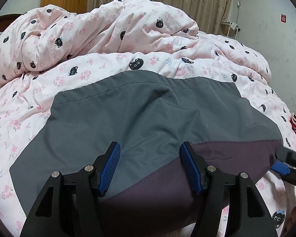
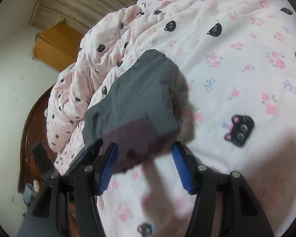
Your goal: Fold clothes
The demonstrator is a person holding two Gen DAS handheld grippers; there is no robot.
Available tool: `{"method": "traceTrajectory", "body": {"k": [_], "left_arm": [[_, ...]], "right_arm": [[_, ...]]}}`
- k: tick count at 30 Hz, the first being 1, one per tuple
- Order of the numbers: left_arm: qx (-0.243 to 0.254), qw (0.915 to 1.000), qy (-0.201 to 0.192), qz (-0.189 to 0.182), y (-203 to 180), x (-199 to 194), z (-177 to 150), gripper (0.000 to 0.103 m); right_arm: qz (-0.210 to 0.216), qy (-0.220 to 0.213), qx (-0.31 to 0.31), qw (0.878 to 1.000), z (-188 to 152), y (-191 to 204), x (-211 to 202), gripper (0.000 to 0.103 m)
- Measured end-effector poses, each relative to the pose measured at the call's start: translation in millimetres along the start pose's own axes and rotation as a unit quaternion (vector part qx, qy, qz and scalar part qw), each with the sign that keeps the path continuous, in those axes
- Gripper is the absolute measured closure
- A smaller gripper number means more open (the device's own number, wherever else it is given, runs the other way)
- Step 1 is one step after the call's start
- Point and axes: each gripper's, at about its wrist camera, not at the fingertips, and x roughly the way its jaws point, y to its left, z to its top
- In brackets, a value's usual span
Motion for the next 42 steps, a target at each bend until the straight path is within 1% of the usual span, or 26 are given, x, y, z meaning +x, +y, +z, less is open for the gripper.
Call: {"method": "traceTrajectory", "body": {"k": [5,7,9,10,12,13,16,18,21,24,26,27,30,32,34,38,40,42], "left_arm": [[0.002,1.0,0.0,0.002,0,0,1,0.043],[0.003,1.0,0.0,0.004,-1,-1,1,0.043],[0.003,1.0,-0.003,0.008,-1,-4,3,0.043],[0.004,0.9999,-0.006,0.011,-2,-6,4,0.043],[-0.002,0.9998,-0.016,0.015,-3,-10,11,0.044],[-0.006,0.9996,-0.022,0.017,-3,-11,14,0.044],[-0.028,0.9988,-0.037,0.013,-1,-11,30,0.044],[-0.039,0.9984,-0.039,0.012,0,-5,41,0.044],[-0.047,0.9985,-0.015,0.022,-1,16,49,0.044],[-0.027,0.9975,0.024,0.06,-10,40,42,0.042],[-0.005,0.996,0.028,0.084,-18,46,38,0.041],[-0.001,0.9957,0.028,0.089,-20,47,37,0.041],[-0.018,0.9971,0.021,0.072,-13,41,37,0.041],[-0.032,0.9976,0.009,0.061,-10,29,37,0.041],[-0.037,0.998,0.0,0.051,-10,13,34,0.041],[-0.007,0.9993,-0.01,0.037,-18,-11,21,0.041],[0.009,0.9992,-0.011,0.038,-22,-14,15,0.041],[0.014,0.9991,-0.008,0.038,-21,-13,11,0.041]], "right_arm": [[0.027,-0.01,0.038,0.999,11,-6,19,0.044],[0.039,-0.014,0.043,0.998,14,-7,24,0.044],[0.052,-0.016,0.043,0.998,15,-8,27,0.058],[0.06,-0.012,0.046,0.997,15,-11,29,0.067],[0.076,-0.008,0.06,0.995,14,-19,32,0.071],[0.082,-0.008,0.064,0.995,14,-21,32,0.072],[0.08,-0.012,0.055,0.995,14,-19,32,0.072],[0.077,-0.013,0.051,0.996,14,-17,32,0.072],[0.075,-0.013,0.047,0.996,13,-17,32,0.072],[0.075,-0.012,0.045,0.996,13,-17,31,0.072],[0.076,-0.01,0.044,0.996,13,-17,31,0.072],[0.075,-0.01,0.044,0.996,13,-17,31,0.072],[0.076,-0.01,0.044,0.996,14,-17,32,0.072],[0.076,-0.012,0.042,0.996,14,-16,31,0.072],[0.074,-0.014,0.041,0.996,14,-16,30,0.072],[0.072,-0.017,0.04,0.996,13,-15,29,0.072],[0.069,-0.019,0.038,0.997,13,-14,29,0.072],[0.066,-0.02,0.035,0.997,13,-13,29,0.072]]}}
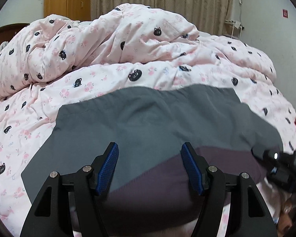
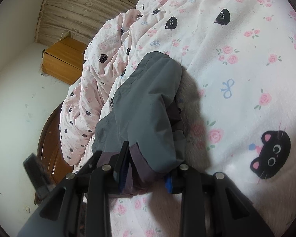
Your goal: Fold clothes
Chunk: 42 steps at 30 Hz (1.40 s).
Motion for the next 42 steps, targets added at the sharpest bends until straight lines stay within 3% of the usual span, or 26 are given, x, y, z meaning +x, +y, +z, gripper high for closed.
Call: {"method": "traceTrajectory", "body": {"k": [3,9,14,18,21,24,28,32,39,42], "left_arm": [[-0.015,0.9998,0.011,-0.005,7,11,-7,0.032],[-0.021,0.9996,0.018,-0.009,9,18,-10,0.031],[-0.023,0.9997,0.007,-0.002,10,3,-6,0.032],[0.009,0.9998,-0.006,0.018,2,-20,-8,0.032],[0.037,0.9991,0.004,0.023,-6,-15,-17,0.031],[0.028,0.9992,0.023,0.015,-3,2,-25,0.03],[0.006,0.9997,0.023,-0.007,5,-6,-20,0.031],[-0.015,0.9996,-0.015,-0.02,22,-29,-4,0.031],[-0.022,0.9979,0.044,-0.043,36,16,-9,0.029],[-0.017,0.998,0.045,-0.04,33,18,-10,0.029]], "right_arm": [[-0.004,-0.001,-0.007,1.0,0,3,-1,0.072],[-0.024,-0.009,-0.061,0.998,0,27,-4,0.081],[-0.045,-0.013,-0.105,0.993,-2,44,-8,0.082],[-0.048,-0.015,-0.11,0.993,-1,45,-9,0.082],[-0.051,-0.016,-0.119,0.991,-1,50,-10,0.082],[-0.055,-0.013,-0.135,0.989,-2,57,-8,0.083],[-0.067,-0.016,-0.166,0.984,-6,73,-7,0.084],[-0.082,-0.023,-0.2,0.976,-6,88,-11,0.084],[-0.095,-0.025,-0.215,0.972,-12,98,-12,0.084],[-0.105,-0.023,-0.236,0.966,-17,110,-8,0.084]]}}
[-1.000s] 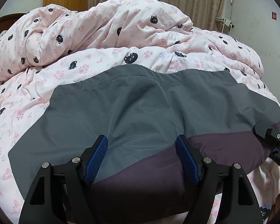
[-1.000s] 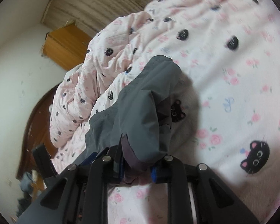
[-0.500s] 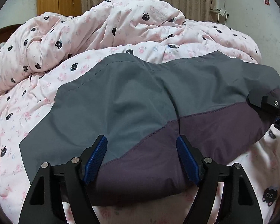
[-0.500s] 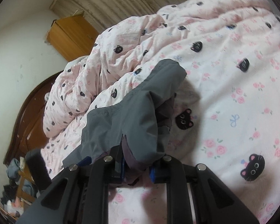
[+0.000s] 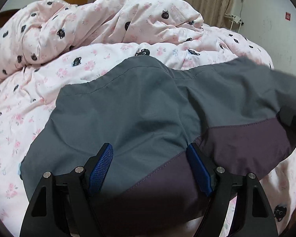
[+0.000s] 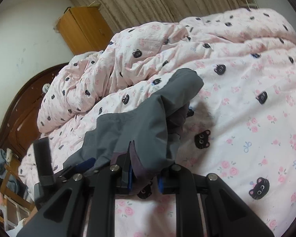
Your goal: Fold clothes
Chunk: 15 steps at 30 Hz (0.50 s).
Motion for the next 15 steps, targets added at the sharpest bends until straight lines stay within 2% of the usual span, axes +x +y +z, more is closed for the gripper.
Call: {"method": "traceTrajectory", "body": {"k": [5,9,12,15], "left_arm": [[-0.03,0.9992,0.001,-0.028,12,-9,4,0.03],[-0.051,0.9972,-0.024,-0.049,19,-27,8,0.03],[-0.018,0.9984,-0.012,-0.052,7,-25,2,0.03],[0.013,0.9993,-0.001,-0.036,-4,-13,-8,0.029]], "right_arm": [[-0.026,-0.009,-0.065,0.998,4,33,-2,0.084],[-0.049,-0.015,-0.106,0.993,8,55,-4,0.084],[-0.054,-0.013,-0.107,0.993,11,60,-3,0.084],[-0.055,-0.005,-0.102,0.993,11,60,0,0.084]]}}
